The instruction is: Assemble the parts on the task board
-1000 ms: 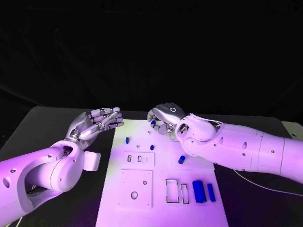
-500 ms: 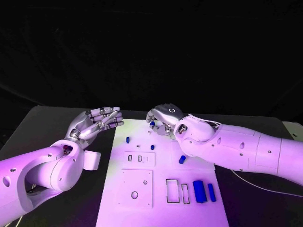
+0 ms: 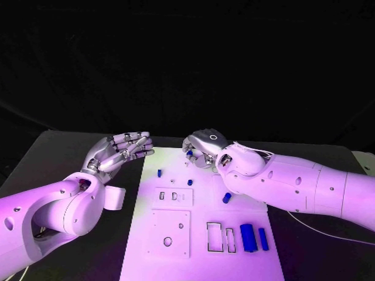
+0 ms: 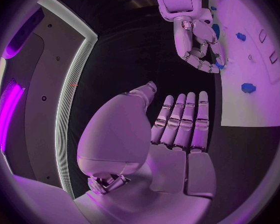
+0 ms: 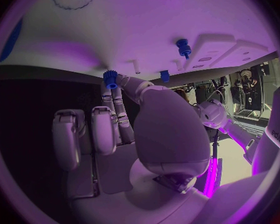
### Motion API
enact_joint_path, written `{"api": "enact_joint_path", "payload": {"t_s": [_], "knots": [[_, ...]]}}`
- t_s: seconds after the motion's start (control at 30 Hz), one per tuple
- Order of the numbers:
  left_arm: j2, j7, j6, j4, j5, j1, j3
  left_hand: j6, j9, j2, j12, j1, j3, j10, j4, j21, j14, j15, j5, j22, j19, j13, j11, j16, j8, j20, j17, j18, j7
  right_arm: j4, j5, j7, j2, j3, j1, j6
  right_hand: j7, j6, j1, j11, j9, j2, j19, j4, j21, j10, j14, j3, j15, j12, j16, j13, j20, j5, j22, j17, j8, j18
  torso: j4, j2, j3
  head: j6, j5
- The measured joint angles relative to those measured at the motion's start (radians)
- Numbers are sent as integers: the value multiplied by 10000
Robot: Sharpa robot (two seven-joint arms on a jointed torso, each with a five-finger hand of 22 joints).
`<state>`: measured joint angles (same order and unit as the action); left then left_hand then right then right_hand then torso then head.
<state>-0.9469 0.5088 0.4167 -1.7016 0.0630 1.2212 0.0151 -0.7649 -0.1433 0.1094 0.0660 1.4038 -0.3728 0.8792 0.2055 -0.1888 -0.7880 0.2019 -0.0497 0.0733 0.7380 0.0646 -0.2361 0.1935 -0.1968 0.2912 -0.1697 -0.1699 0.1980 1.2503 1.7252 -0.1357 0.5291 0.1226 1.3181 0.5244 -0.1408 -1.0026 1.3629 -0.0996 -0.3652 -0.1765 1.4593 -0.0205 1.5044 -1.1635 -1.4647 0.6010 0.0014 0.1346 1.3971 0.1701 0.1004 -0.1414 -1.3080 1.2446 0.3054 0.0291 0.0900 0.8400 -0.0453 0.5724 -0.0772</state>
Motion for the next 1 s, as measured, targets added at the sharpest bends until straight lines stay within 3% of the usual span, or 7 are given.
{"api": "enact_joint_path", "payload": {"t_s": [0.23,0.3,0.37,0.4,0.47,0.73,1.0], "knots": [[-1,0,0,-9,0,16,0,0,0,0,0,0,0,0,0,0,0,0,0,0,0,0,0,0,0,0,0,0,0,-24,50,47,-18,-3,1,-64,-22,150,-82,0,-28,-29,0,0,-10,0,0,0,0,-2,-44,0,0,79,1,-73,-11,1,0,4,-1,29,-6],[-2,-1,0,-9,0,18,0,0,0,0,0,0,0,0,0,0,0,0,0,1,0,0,0,0,0,0,0,0,0,-29,53,54,-16,-5,6,-72,-104,545,-308,116,-8,-151,-1,-39,-368,125,-16,-19,24,-204,-320,149,72,344,1,-471,-265,4,0,4,-1,31,-5],[-3,-2,0,-9,0,20,-1,0,0,0,0,0,0,0,0,0,0,0,0,1,0,0,0,0,0,0,0,1,0,-30,52,71,-1,-3,4,-73,-239,1012,-521,11,70,-363,-356,-187,-916,614,-17,-67,171,-488,-740,230,201,703,26,-1089,-587,228,0,4,-1,30,5],[-3,-3,0,-9,0,20,-1,0,-1,0,0,0,0,0,0,0,0,0,0,1,0,0,0,-34,0,0,2,1,0,-23,52,84,7,3,-1,-73,-277,1239,-608,-56,107,-450,-552,-248,-1172,876,17,-128,208,-603,-901,129,250,782,197,-1324,-740,249,0,4,-1,28,6],[-6,-3,0,-9,0,22,-1,0,0,0,0,0,0,0,0,0,0,0,0,1,0,0,0,-40,0,0,8,0,0,10,44,123,32,13,-17,-70,-266,1464,-645,-96,129,-487,-804,-341,-1547,1243,50,-323,240,-661,-1160,-21,280,813,581,-1676,-913,400,0,4,-1,20,8],[-36,-5,0,9,-1,28,-2,36,-1,0,0,0,0,0,0,0,0,0,0,1,0,0,0,-40,0,0,8,0,-36,448,-50,255,441,9,-21,8,-257,1475,-654,-113,111,-498,-934,-429,-1864,1329,51,-562,239,-660,-1261,-79,286,813,939,-1879,-929,402,-22,7,6,-9,6],[-73,-6,-1,80,-2,29,2,36,7,0,0,0,0,1,0,0,0,0,0,1,0,0,0,-40,0,0,7,0,-36,1463,-357,382,1507,-123,112,169,-279,1168,-604,-65,29,-450,-848,-548,-1809,820,44,-666,230,-286,-1230,-59,250,517,741,-1755,-929,402,-28,-3,14,-69,-58]]}}
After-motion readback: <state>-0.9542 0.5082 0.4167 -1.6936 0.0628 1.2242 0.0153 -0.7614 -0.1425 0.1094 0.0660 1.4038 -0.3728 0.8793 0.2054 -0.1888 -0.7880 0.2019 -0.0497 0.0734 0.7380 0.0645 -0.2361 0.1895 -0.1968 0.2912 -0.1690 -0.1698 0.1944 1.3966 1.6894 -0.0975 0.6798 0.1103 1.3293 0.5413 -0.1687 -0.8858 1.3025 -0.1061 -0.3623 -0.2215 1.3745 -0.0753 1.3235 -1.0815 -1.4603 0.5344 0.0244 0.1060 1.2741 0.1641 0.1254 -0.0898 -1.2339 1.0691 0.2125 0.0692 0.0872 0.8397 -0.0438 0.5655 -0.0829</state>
